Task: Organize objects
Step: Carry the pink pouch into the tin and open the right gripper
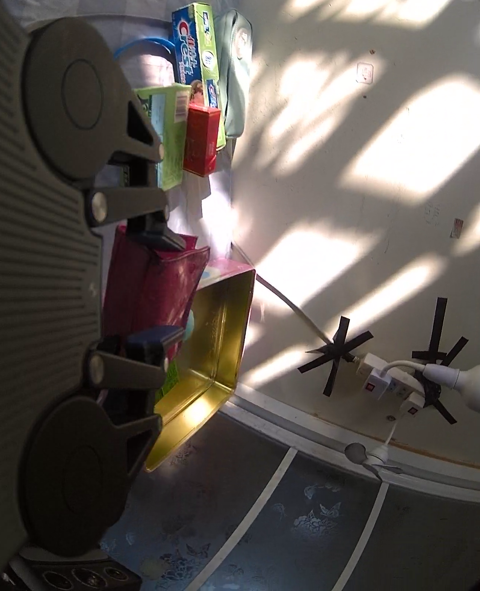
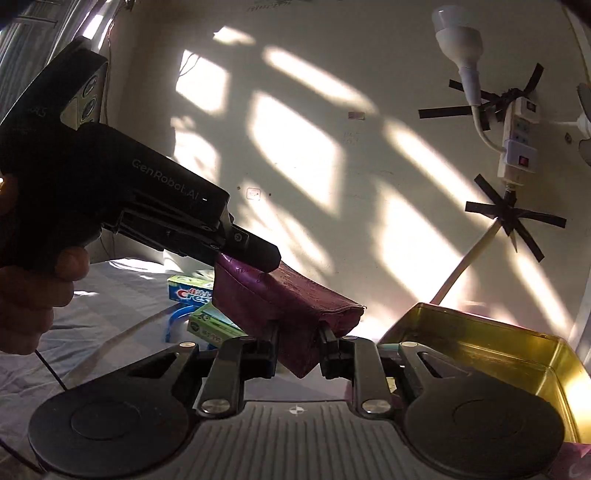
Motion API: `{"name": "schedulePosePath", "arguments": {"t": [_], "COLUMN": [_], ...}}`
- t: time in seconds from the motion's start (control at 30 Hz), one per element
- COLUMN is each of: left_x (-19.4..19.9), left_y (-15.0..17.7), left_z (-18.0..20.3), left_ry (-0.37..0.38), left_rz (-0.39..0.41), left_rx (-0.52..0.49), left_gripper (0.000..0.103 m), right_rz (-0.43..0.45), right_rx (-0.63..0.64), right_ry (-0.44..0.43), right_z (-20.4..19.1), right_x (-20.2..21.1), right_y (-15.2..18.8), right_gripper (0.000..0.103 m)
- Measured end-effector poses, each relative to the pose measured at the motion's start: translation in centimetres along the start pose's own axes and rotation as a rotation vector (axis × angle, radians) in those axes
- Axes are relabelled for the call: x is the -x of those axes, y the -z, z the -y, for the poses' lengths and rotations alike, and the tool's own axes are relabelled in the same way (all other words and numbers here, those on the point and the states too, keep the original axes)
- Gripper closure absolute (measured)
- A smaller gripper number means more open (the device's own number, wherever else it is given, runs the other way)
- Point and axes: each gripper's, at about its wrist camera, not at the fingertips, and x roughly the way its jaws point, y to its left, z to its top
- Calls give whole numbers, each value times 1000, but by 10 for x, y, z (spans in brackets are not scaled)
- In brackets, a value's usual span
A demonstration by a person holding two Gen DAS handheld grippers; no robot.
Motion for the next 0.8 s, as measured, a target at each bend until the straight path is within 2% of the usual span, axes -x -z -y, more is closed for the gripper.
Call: {"name": "schedulePosePath", "arguments": {"t": [0.13, 0.23, 0.4, 0.5, 0.53, 0.57, 0.63, 0.8], "left_x": [-60, -107, -168, -194, -201, -208, -216, -188], "left_y": [-17, -21, -19, -17, -15, -14, -12, -11], "left_z": [49, 87, 122, 131, 133, 135, 134, 127], "left_ry": [93, 143, 166, 163, 150, 122, 81, 103], "left_rz": [-24, -58, -103, -124, -133, -142, -162, -145], "left_rx": [-55, -89, -108, -114, -119, -125, -133, -123], "left_gripper": [57, 57, 57, 58, 57, 57, 57, 57], "right_rz": [4, -36, -114, -161, -177, -191, -188, -105], "right_rx": [-13, -51, -79, -70, -66, -63, -81, -173], "right_ry": [146, 220, 302, 365, 404, 441, 478, 453], "right_z": [62, 107, 162, 181, 186, 192, 198, 193], "right_x": [3, -1, -13, -27, -32, -37, -38, -13], "right_y": [7, 16, 30, 35, 37, 37, 38, 37], "right_gripper": [82, 82, 82, 81, 79, 72, 67, 67]}}
